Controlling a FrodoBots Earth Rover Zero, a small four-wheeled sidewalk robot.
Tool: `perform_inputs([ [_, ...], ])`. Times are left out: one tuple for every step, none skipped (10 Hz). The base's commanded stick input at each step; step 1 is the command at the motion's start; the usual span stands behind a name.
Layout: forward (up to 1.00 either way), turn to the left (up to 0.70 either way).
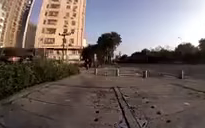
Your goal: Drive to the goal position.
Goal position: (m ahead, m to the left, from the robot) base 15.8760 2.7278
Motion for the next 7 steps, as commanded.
perform_inputs([
  [0.45, 0.02],
  [0.45, 0.04],
  [0.45, 0.24],
  [0.45, 0.27],
  [0.45, 0.00],
  [0.45, 0.00],
  [0.45, 0.00],
])
